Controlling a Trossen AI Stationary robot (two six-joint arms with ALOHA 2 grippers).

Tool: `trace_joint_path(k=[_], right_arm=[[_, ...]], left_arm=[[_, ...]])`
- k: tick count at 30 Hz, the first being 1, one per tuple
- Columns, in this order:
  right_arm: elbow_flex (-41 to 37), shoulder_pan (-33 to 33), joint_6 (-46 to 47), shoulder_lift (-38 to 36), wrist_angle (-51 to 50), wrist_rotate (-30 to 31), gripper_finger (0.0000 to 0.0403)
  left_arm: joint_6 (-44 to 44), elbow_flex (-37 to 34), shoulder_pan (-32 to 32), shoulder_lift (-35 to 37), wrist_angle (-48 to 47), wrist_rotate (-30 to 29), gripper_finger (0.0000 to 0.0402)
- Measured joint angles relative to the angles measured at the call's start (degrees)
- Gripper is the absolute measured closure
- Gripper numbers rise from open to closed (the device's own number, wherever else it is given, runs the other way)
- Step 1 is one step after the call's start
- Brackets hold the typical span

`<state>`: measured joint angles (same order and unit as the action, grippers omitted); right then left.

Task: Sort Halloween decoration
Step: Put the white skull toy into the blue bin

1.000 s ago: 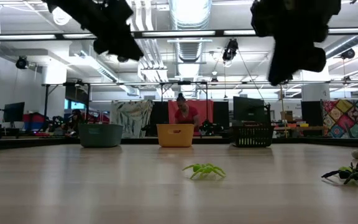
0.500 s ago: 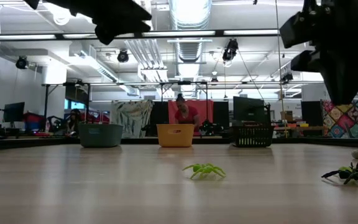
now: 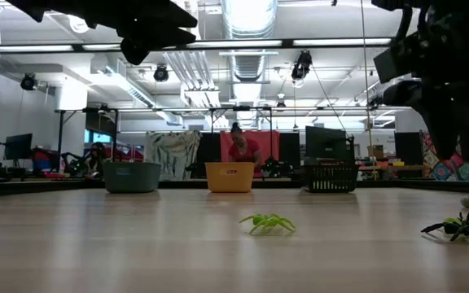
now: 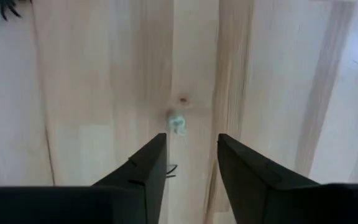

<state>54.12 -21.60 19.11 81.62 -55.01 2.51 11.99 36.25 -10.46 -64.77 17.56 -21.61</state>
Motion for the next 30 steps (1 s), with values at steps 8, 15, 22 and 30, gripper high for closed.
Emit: trace_joint_path(k=[8,15,22,30], right_arm=[[-0.30,-0.80,-2.25,3.23,0.62,0.04,0.0261],[-0.67,-0.77,-3.73,8.02,1.57,0.04,0.0276],[-0.65,-0.77,-5.69,12.08,1.95,-1.23,0.0288],[-0.63,-0.77,-6.48,12.47,3.29,-1.35,0.0307]], left_arm=[[-0.02,0.39,0.00,0.00,0.24,-0.27,0.0254],[-0.04,0.35,0.00,0.00,0.41,-0.36,0.0254],[-0.06,0.35,0.00,0.00,0.41,-0.36,0.0254],[-0.42,0.35,0.00,0.00,0.42,-0.38,0.0254]])
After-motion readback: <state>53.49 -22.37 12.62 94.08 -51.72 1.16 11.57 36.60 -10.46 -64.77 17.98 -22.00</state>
